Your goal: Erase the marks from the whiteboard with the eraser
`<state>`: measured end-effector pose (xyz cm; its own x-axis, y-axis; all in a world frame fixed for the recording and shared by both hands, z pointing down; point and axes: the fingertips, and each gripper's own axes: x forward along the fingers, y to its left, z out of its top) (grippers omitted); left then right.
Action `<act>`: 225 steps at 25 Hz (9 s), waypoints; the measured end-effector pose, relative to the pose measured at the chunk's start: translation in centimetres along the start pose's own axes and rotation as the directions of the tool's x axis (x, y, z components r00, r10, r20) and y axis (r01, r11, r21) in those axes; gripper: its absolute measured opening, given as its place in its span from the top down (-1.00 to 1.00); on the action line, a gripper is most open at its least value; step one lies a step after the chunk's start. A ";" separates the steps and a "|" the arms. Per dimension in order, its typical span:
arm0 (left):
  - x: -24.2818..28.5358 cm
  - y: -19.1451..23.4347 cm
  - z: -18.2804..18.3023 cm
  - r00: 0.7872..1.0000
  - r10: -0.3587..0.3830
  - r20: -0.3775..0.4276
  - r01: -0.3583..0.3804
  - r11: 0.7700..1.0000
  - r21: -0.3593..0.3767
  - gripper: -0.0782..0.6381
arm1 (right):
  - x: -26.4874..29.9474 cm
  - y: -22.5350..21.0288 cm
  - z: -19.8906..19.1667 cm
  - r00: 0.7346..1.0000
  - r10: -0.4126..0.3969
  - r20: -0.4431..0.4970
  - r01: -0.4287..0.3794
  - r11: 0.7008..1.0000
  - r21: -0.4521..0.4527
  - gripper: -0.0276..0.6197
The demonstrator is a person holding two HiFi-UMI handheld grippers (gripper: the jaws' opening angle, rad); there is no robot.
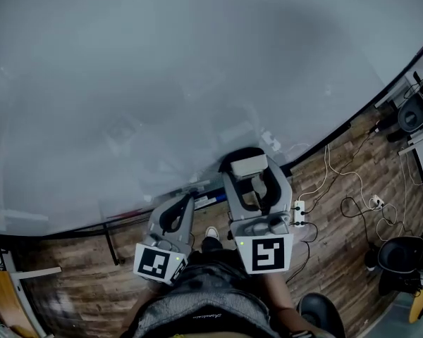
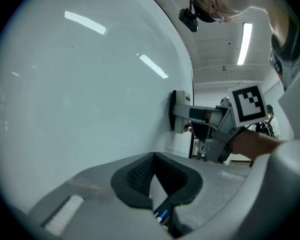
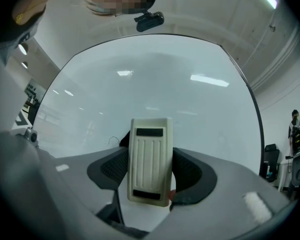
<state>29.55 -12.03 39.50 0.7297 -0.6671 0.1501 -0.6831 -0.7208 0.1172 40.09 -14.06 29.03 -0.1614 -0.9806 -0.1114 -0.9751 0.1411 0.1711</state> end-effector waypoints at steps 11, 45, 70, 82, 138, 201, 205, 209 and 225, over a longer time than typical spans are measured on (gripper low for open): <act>3.6 -2.9 0.0 1.000 -0.005 -0.004 0.005 1.000 0.020 0.77 | -1.3 -10.7 -1.7 0.992 -0.123 0.000 0.123 0.991 0.045 0.09; 4.9 -4.6 0.2 0.999 0.032 -0.029 -0.031 0.999 0.026 0.77 | -2.9 -17.8 -7.3 0.987 -0.149 -0.055 0.156 0.972 0.176 0.10; -3.1 -0.2 -0.1 0.995 0.103 -0.004 -0.103 0.995 -0.001 0.77 | -2.4 -8.5 -4.7 0.991 -0.112 -0.072 0.123 0.979 0.164 0.09; -10.9 8.5 -1.5 0.997 0.077 0.026 -0.076 0.997 -0.028 0.77 | 0.3 4.7 -3.7 0.992 -0.099 -0.077 0.109 0.984 0.142 0.10; -28.6 17.6 -2.5 0.973 0.232 0.015 -0.230 0.969 -0.094 0.77 | 1.2 27.7 0.4 0.999 0.008 -0.053 -0.002 0.993 0.115 0.09; -50.6 36.5 -3.8 0.979 0.195 0.052 -0.194 0.980 -0.034 0.77 | 4.0 58.6 4.6 0.998 -0.039 -0.056 0.046 0.991 0.126 0.09; -52.3 37.8 -4.3 0.975 0.216 0.053 -0.215 0.976 -0.024 0.77 | 4.5 61.0 4.9 0.999 -0.013 -0.052 0.019 0.992 0.124 0.09; -54.2 38.9 -4.2 0.965 0.256 0.052 -0.254 0.966 -0.054 0.77 | 4.8 63.9 5.4 0.999 0.031 -0.043 -0.025 0.991 0.129 0.09; -61.7 42.2 -5.3 0.902 0.428 0.050 -0.424 0.902 -0.086 0.77 | 5.4 74.3 7.7 0.984 0.179 0.001 -0.179 0.983 0.025 0.09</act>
<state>-44.45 -0.30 40.43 0.3671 -0.9202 0.1362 -0.9276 -0.3513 0.1266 -34.37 -7.82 33.63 -0.3338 -0.9392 -0.0803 -0.9339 0.3179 0.1637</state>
